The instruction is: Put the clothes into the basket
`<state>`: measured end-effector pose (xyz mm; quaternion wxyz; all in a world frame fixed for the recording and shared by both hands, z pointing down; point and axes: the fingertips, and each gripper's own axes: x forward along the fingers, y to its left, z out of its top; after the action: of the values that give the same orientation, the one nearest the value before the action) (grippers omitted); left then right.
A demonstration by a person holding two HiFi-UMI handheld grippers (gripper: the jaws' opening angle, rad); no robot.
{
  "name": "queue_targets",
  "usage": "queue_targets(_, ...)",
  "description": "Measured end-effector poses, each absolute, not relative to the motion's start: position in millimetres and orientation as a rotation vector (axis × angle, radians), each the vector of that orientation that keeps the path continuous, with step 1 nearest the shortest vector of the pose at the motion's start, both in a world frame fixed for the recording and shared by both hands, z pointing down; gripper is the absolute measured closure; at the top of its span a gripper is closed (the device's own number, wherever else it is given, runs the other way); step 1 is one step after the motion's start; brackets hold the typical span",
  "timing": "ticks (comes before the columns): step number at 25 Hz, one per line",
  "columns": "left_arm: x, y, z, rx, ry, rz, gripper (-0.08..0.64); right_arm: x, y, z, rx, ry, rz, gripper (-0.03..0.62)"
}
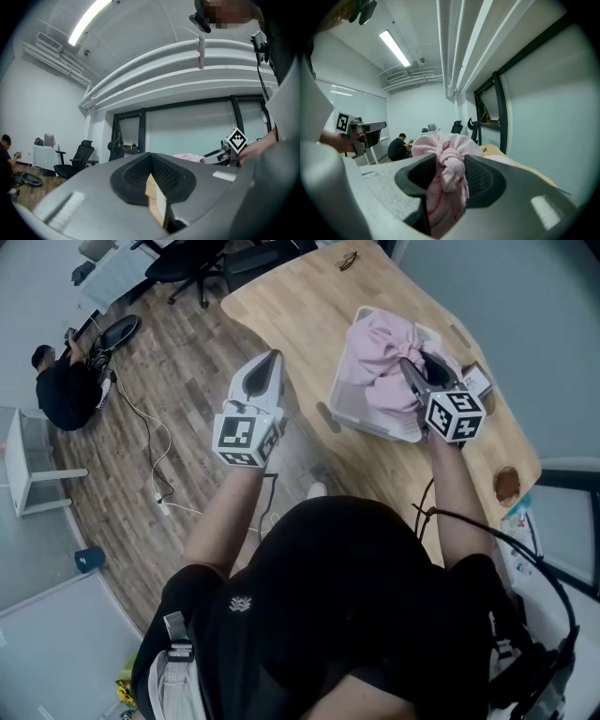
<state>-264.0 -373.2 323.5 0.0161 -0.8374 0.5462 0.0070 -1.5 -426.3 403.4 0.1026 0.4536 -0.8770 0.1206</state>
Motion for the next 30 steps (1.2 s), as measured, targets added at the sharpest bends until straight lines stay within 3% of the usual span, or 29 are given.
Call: queue_targets(30, -262.1, -363.9, 399.4, -2.741, 1.765, -0.041, 0.553, -18.5, -408.5, 511.0, 1.186, -2.401, 0.439, 0.399)
